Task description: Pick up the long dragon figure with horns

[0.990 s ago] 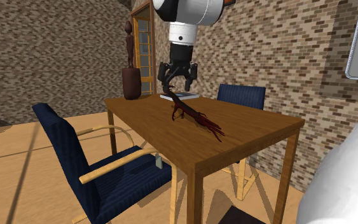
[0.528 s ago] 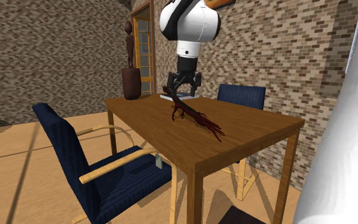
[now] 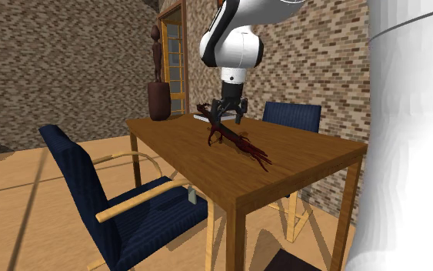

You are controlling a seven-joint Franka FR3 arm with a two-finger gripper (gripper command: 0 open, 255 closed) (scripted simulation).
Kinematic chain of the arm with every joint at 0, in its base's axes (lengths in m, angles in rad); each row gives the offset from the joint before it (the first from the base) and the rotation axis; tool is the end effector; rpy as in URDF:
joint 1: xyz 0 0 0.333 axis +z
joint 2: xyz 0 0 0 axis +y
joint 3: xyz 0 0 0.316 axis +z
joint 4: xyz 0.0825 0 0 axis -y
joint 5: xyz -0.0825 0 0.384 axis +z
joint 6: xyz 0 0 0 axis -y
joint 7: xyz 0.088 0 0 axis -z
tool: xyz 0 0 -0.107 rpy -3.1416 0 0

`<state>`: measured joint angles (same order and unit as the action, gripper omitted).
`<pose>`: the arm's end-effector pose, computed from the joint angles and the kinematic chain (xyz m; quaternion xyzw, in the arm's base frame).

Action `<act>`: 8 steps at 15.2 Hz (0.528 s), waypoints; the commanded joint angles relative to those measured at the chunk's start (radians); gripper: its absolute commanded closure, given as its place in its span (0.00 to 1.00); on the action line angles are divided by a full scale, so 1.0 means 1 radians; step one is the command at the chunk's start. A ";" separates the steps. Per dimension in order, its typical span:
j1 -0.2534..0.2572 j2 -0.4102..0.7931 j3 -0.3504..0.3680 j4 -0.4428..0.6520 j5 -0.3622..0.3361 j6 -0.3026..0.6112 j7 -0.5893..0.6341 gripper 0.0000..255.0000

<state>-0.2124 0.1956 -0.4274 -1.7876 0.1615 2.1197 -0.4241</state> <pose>0.5163 -0.3562 0.4649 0.9870 -0.1370 0.0833 0.0119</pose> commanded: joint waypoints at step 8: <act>-0.006 0.036 0.005 -0.043 0.024 0.075 -0.019 0.00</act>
<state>-0.2182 0.2307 -0.4224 -1.8283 0.1851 2.1912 -0.4430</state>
